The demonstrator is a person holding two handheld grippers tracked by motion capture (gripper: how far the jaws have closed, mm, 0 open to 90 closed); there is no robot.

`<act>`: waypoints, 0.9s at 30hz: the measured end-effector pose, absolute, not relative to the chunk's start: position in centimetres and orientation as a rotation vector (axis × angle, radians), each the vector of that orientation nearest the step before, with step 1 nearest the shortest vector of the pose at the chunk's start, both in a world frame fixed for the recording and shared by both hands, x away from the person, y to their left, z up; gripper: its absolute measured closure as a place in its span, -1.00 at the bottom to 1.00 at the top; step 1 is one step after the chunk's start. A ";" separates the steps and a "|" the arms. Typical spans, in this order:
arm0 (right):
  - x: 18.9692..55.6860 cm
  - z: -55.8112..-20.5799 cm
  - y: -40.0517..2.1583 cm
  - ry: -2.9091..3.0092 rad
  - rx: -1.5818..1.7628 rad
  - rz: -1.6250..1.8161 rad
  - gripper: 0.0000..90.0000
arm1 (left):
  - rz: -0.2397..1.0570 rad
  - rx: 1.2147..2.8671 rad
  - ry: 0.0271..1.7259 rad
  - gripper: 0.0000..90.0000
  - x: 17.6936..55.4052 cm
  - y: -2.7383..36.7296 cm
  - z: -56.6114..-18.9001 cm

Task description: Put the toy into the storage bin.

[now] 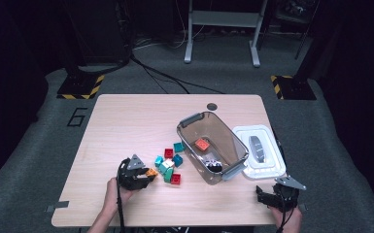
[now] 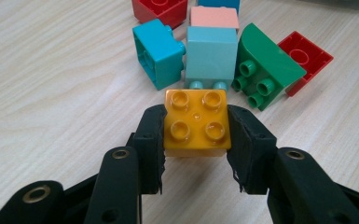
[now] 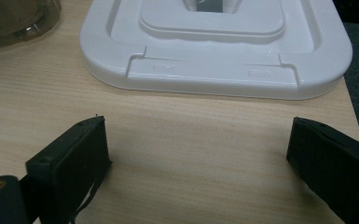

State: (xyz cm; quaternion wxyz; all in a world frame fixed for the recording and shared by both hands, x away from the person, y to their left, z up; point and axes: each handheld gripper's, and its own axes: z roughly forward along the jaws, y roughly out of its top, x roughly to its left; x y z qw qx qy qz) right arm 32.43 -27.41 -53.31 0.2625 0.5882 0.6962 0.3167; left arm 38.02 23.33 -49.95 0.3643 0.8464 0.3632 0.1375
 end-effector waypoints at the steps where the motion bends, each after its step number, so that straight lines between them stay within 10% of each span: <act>1: 32.4 -53.3 -27.4 1.884 1.592 0.857 -0.89 | 0.347 2.181 0.933 0.31 38.0 23.4 -49.8; 27: 32.4 -53.3 -27.4 1.885 1.590 0.857 -0.89 | 0.350 2.137 0.917 0.31 40.6 21.8 -45.2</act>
